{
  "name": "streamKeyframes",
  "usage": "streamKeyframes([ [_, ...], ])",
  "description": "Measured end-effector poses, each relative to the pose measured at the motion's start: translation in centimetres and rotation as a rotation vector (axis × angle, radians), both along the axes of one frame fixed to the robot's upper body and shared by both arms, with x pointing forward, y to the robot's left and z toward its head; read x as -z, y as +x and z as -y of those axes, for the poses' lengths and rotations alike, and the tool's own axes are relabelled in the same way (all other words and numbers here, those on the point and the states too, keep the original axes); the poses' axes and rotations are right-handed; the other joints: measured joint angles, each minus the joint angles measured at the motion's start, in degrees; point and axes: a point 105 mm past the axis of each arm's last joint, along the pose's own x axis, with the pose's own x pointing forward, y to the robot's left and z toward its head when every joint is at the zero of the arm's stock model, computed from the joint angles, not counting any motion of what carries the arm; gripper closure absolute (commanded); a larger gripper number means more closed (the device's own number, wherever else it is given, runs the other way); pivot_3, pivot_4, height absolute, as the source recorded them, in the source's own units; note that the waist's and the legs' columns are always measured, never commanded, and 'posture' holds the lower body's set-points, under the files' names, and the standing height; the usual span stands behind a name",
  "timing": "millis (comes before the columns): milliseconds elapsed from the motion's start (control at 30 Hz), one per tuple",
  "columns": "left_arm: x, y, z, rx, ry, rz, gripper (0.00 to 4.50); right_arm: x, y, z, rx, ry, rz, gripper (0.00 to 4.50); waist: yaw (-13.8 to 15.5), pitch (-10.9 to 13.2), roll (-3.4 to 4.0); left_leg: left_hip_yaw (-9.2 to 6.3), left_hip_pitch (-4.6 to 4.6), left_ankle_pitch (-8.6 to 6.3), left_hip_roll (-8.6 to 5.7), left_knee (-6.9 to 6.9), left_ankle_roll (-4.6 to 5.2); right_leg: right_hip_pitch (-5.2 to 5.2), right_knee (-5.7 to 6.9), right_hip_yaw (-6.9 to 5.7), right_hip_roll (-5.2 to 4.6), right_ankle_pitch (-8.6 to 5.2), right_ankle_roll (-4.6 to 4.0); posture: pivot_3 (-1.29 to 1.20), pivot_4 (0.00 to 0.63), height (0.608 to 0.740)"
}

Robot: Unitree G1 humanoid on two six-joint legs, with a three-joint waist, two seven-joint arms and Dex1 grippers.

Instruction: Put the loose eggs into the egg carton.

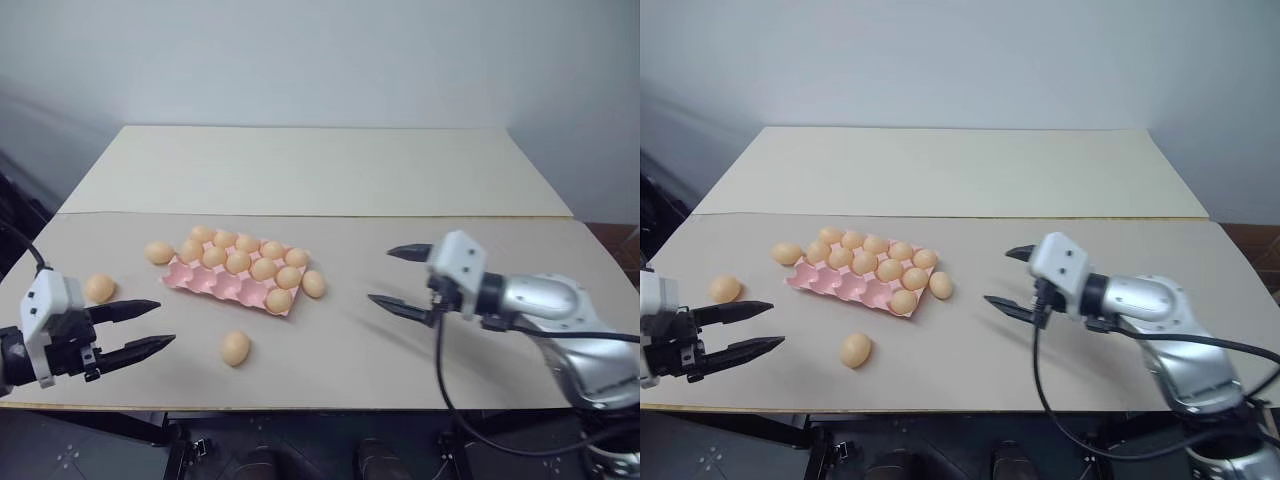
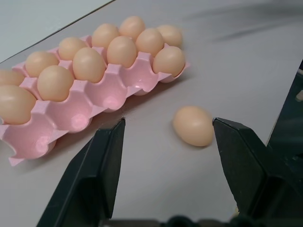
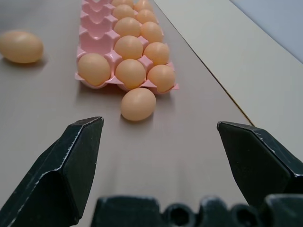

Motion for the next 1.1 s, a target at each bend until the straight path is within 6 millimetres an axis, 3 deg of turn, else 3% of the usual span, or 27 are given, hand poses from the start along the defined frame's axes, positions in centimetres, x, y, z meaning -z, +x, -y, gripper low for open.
streamKeyframes([
  [300, 0.3, 0.7, 1.3, 0.064, 0.01, 0.0, 1.31, 4.5, 2.7, -5.1, -0.043, -0.098, -0.007, 0.0, 0.0, 0.0, -0.01, 0.0, 0.0, 0.0, 0.0, 0.0, 0.0, -0.02, 0.04, -0.01, 0.0, 0.01, -0.01, 0.0, 0.15, 0.74],
  [533, 1.1, 0.8, 1.8, 0.069, -0.007, -0.016, 1.31, 5.5, 5.2, -6.7, -0.018, -0.113, 0.013, 0.0, -0.3, 0.0, -0.01, 0.0, 0.03, 0.0, 0.02, 0.0, 0.0, -0.03, 0.08, -0.01, 0.02, 0.01, -0.02, 0.0, 0.15, 0.74],
  [867, 1.3, 0.6, 1.9, 0.048, -0.009, -0.01, 1.31, 7.1, 6.8, -8.2, -0.03, -0.143, 0.008, 0.0, -0.2, 0.0, 0.0, -0.01, 0.05, 0.0, 0.02, 0.0, -0.01, -0.02, 0.09, -0.02, 0.0, 0.02, -0.03, 0.0, 0.15, 0.74],
  [967, 1.4, 0.6, 1.9, 0.04, -0.009, -0.006, 1.28, 7.7, 7.1, -8.1, -0.028, -0.153, -0.004, 0.64, -0.2, 0.0, 0.0, -0.01, 0.03, 0.0, 0.02, -0.01, -0.01, -0.03, 0.08, -0.01, 0.0, 0.02, -0.03, 0.0, 0.15, 0.74],
  [1100, 1.4, 0.5, 1.9, 0.035, -0.006, 0.003, 1.28, 7.9, 7.0, -8.4, -0.035, -0.156, -0.001, 1.98, -0.3, 0.0, 0.0, -0.01, 0.04, 0.0, 0.02, -0.01, -0.01, -0.03, 0.09, -0.01, 0.0, 0.02, -0.03, 0.0, 0.15, 0.74],
])
